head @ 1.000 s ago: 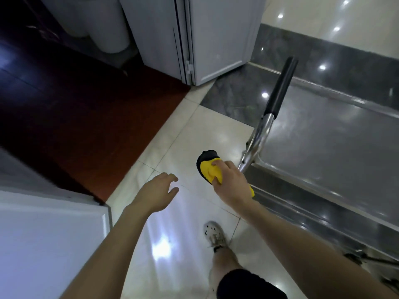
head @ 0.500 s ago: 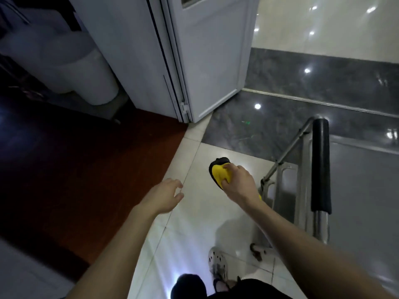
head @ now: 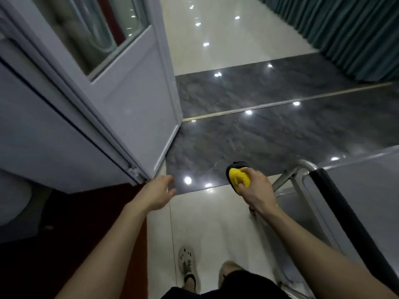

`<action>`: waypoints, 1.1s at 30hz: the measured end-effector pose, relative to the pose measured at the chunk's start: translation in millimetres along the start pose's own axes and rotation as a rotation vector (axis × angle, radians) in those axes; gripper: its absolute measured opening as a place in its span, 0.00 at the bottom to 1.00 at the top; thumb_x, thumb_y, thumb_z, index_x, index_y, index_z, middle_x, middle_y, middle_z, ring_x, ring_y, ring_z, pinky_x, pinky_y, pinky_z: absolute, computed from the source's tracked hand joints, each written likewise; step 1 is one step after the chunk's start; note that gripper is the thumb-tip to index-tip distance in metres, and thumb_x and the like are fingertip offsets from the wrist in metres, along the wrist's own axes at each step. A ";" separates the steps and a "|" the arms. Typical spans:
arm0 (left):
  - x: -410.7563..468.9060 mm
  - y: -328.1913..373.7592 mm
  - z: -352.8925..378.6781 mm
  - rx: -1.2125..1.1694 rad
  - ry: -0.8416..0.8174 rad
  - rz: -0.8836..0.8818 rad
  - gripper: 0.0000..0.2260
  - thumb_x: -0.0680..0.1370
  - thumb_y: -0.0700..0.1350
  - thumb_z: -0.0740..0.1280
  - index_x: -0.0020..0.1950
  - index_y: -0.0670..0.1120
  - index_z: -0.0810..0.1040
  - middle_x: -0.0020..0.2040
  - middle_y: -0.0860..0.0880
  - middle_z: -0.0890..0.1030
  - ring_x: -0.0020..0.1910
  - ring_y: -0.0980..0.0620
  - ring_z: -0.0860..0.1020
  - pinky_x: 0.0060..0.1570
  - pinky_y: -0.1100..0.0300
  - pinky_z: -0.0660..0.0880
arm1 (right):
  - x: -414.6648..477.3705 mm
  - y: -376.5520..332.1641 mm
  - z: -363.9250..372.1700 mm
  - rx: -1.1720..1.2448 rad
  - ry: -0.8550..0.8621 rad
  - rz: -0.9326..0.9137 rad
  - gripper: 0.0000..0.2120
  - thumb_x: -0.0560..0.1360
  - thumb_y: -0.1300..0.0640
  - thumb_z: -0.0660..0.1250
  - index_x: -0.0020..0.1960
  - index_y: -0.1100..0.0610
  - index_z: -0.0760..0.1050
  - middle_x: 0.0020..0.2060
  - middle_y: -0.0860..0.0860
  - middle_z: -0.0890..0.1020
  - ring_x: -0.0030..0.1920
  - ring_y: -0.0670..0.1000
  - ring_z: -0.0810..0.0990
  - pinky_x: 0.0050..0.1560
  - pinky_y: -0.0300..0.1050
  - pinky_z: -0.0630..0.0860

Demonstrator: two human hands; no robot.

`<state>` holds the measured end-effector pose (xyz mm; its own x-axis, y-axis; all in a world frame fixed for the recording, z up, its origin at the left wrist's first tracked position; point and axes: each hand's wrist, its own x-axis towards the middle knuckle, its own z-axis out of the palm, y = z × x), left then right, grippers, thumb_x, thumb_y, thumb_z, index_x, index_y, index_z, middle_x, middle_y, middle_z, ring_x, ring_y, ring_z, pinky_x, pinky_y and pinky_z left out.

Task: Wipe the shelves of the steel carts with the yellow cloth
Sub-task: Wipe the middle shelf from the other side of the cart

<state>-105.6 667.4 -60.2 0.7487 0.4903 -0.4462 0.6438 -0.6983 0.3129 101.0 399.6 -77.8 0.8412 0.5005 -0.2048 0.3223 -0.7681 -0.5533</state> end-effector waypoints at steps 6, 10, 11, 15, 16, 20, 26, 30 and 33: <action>144.3 39.2 -81.2 0.084 -0.117 0.242 0.21 0.84 0.53 0.70 0.75 0.46 0.77 0.69 0.45 0.81 0.62 0.46 0.82 0.63 0.52 0.78 | 61.0 -7.3 -9.9 0.072 0.114 0.226 0.24 0.75 0.52 0.72 0.71 0.49 0.77 0.56 0.57 0.82 0.57 0.61 0.81 0.57 0.53 0.78; 246.3 76.4 -111.4 0.118 -0.185 0.343 0.20 0.84 0.51 0.70 0.75 0.46 0.77 0.67 0.46 0.82 0.59 0.47 0.83 0.61 0.52 0.79 | 132.1 -0.7 -12.1 0.103 0.171 0.359 0.24 0.75 0.50 0.73 0.71 0.47 0.77 0.56 0.56 0.82 0.56 0.61 0.81 0.55 0.52 0.77; 272.7 84.9 -117.0 0.136 -0.187 0.366 0.20 0.84 0.51 0.70 0.75 0.45 0.77 0.67 0.45 0.82 0.59 0.47 0.83 0.61 0.53 0.79 | 151.8 1.5 -11.9 0.116 0.182 0.382 0.25 0.74 0.51 0.73 0.71 0.47 0.77 0.56 0.56 0.82 0.56 0.61 0.82 0.55 0.52 0.77; 367.7 121.3 -142.7 0.204 -0.199 0.429 0.19 0.84 0.51 0.70 0.74 0.45 0.78 0.65 0.44 0.82 0.57 0.45 0.84 0.63 0.51 0.79 | 230.0 7.5 -22.1 0.144 0.196 0.467 0.26 0.73 0.52 0.74 0.71 0.48 0.77 0.57 0.57 0.82 0.58 0.62 0.82 0.57 0.52 0.77; 387.1 131.4 -149.2 0.228 -0.217 0.449 0.20 0.84 0.51 0.70 0.74 0.45 0.78 0.65 0.43 0.82 0.57 0.44 0.84 0.63 0.50 0.79 | 246.2 8.3 -26.7 0.148 0.202 0.488 0.26 0.73 0.52 0.74 0.71 0.48 0.77 0.58 0.57 0.82 0.58 0.62 0.81 0.58 0.52 0.77; 463.8 183.4 -172.4 0.310 -0.227 0.570 0.18 0.84 0.51 0.69 0.72 0.45 0.79 0.66 0.41 0.80 0.63 0.41 0.82 0.65 0.50 0.77 | 308.0 12.8 -53.6 0.168 0.249 0.537 0.25 0.74 0.52 0.75 0.71 0.48 0.77 0.58 0.57 0.81 0.59 0.62 0.81 0.60 0.53 0.77; 571.7 280.9 -189.7 0.374 -0.271 0.741 0.19 0.83 0.51 0.71 0.72 0.46 0.79 0.68 0.41 0.78 0.66 0.40 0.80 0.69 0.50 0.75 | 373.6 40.8 -91.9 0.195 0.319 0.668 0.26 0.74 0.54 0.74 0.71 0.50 0.77 0.60 0.58 0.81 0.60 0.63 0.81 0.61 0.54 0.77; 650.7 375.6 -186.3 0.473 -0.329 0.901 0.19 0.83 0.49 0.70 0.73 0.45 0.78 0.70 0.41 0.78 0.71 0.40 0.78 0.72 0.50 0.72 | 409.5 67.1 -114.0 0.255 0.424 0.809 0.26 0.74 0.55 0.74 0.72 0.50 0.77 0.62 0.58 0.81 0.62 0.63 0.80 0.62 0.54 0.77; 689.3 454.4 -181.5 0.548 -0.382 1.058 0.19 0.84 0.50 0.71 0.73 0.45 0.79 0.68 0.40 0.79 0.68 0.39 0.79 0.70 0.51 0.73 | 428.1 80.4 -133.7 0.304 0.505 0.953 0.27 0.74 0.56 0.73 0.73 0.51 0.76 0.64 0.58 0.80 0.64 0.63 0.79 0.65 0.54 0.75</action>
<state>731.7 782.6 -73.4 0.7056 -0.5618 -0.4320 -0.4642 -0.8270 0.3173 545.1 498.8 -102.1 0.7898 -0.5126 -0.3369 -0.6087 -0.5873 -0.5335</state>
